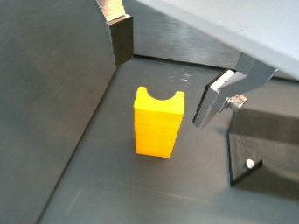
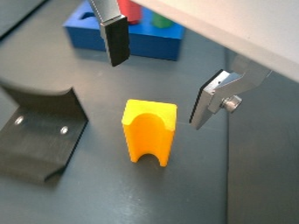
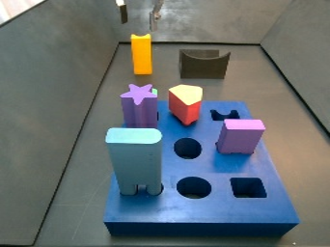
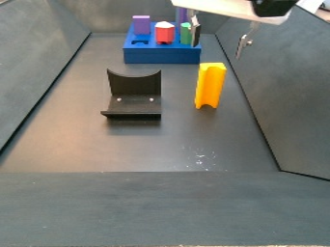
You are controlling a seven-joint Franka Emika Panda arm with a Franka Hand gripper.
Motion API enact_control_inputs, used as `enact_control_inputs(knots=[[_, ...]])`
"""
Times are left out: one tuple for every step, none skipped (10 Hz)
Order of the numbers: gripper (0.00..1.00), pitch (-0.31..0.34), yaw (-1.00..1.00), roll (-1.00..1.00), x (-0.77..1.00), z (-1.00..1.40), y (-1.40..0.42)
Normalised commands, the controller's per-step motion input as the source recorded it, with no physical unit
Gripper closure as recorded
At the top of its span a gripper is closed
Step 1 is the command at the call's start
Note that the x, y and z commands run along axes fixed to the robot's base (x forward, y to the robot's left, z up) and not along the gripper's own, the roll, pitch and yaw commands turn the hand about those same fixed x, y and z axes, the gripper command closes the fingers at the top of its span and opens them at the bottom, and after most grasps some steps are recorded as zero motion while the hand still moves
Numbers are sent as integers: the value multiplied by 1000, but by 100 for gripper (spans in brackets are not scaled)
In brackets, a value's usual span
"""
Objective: Pick up the arch object. Move up. Rotate the arch object. Move to above the board. Insert the arch object.
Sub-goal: Rotate the arch object.
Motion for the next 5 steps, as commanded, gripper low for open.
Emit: enact_control_inputs(knots=[[0, -22, 1000, 3, 41, -32, -5], [0, -24, 1000, 3, 41, -32, -5], [0, -29, 1000, 4, 41, -32, -5], [0, -33, 1000, 4, 40, -32, -5], [0, -44, 1000, 6, 40, -33, -5]])
